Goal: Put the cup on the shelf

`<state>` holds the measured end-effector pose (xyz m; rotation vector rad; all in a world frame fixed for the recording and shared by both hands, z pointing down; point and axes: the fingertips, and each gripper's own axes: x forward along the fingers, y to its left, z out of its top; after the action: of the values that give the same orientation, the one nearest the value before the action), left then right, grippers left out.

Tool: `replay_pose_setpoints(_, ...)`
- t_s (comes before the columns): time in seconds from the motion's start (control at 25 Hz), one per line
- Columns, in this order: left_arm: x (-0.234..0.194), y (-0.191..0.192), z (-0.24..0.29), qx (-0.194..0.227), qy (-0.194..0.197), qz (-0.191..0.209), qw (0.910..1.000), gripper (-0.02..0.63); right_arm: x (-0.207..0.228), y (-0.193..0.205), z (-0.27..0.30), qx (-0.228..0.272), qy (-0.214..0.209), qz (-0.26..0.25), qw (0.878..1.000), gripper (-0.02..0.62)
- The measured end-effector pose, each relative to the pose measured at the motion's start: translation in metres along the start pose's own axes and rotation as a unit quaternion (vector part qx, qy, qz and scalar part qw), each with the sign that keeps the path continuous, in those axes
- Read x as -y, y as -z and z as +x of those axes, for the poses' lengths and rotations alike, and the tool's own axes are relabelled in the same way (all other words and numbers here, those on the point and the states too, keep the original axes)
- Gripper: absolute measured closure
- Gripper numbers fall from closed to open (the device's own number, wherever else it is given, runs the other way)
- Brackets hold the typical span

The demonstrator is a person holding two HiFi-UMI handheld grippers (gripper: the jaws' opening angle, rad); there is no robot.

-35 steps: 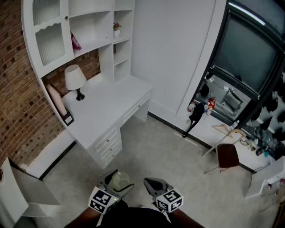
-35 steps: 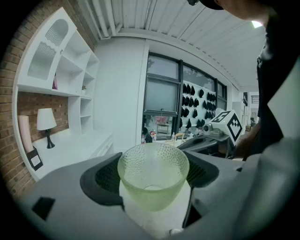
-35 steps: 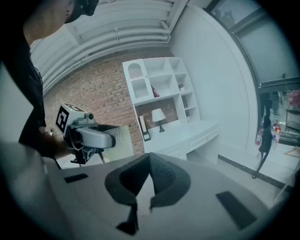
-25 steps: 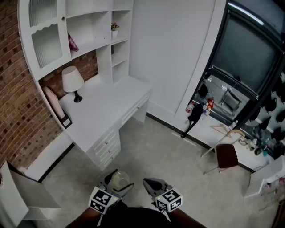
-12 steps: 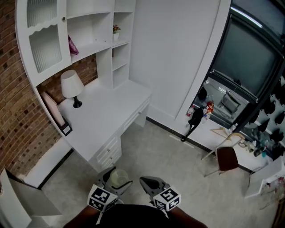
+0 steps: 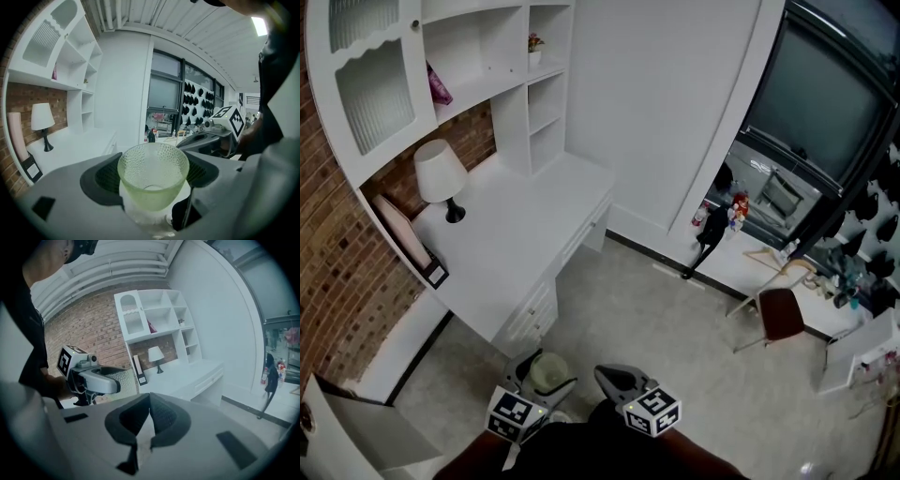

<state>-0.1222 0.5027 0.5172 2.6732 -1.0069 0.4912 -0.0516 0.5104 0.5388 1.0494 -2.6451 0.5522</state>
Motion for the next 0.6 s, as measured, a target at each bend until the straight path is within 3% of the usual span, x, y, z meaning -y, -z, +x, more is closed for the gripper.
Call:
replay_pose_setpoints(0.32, -0.018, 0.007, 0.028, -0.012, 0.009, -0.007, 0.9999, 0.213, 0.026, 0.001, 0.017, -0.010, -0.001, 0.021, 1.000, 0.592)
replay_pose_setpoints(0.6, -0.052, -0.017, 0.069, -0.020, -0.001, -0.012, 0.9997, 0.213, 0.088, -0.029, 0.050, -0.013, 0.015, 0.017, 1.000, 0.591)
